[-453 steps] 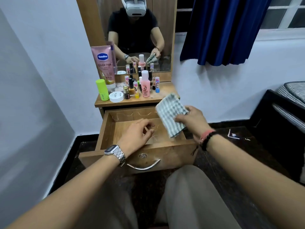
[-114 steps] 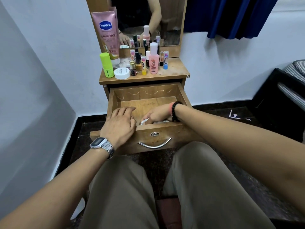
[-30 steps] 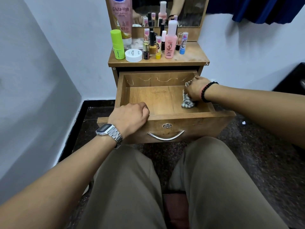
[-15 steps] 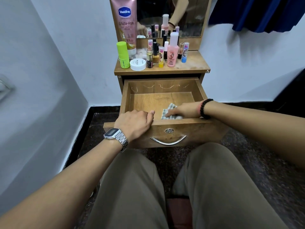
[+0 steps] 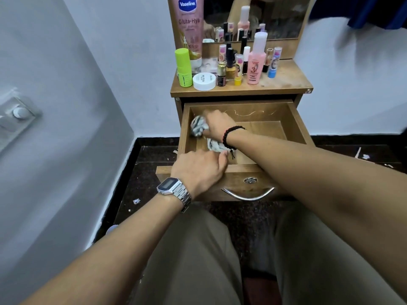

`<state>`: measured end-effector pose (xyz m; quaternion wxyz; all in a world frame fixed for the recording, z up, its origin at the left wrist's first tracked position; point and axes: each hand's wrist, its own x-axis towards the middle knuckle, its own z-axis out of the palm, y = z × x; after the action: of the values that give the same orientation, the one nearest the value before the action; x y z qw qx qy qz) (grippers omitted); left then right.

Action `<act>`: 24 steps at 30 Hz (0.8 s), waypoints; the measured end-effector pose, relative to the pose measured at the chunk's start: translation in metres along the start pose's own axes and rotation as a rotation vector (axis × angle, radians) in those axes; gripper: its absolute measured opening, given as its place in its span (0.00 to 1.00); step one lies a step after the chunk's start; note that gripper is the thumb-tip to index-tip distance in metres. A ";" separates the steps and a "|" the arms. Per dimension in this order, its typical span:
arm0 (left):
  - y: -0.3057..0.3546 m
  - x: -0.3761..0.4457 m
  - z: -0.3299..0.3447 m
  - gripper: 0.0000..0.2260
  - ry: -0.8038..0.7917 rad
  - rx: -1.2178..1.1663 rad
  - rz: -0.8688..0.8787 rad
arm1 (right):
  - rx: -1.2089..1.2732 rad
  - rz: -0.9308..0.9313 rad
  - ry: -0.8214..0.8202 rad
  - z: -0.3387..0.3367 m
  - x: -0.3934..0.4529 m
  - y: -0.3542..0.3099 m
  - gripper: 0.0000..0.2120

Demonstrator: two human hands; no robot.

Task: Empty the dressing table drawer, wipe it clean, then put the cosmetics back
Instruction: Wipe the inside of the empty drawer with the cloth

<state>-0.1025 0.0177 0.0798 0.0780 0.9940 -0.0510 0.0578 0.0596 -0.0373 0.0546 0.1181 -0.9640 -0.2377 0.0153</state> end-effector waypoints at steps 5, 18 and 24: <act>0.000 0.000 0.001 0.23 0.012 0.031 0.006 | 0.855 0.533 -0.006 0.019 0.030 -0.011 0.25; 0.001 0.000 0.001 0.23 0.002 0.034 0.012 | 1.328 0.759 0.179 0.030 0.037 -0.002 0.21; -0.001 0.002 0.004 0.22 -0.002 0.034 -0.001 | 0.691 0.352 0.040 0.016 0.021 -0.020 0.15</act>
<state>-0.1003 0.0177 0.0757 0.0614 0.9952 -0.0494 0.0578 0.0676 -0.0067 0.0444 0.4360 -0.8936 -0.0471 0.0955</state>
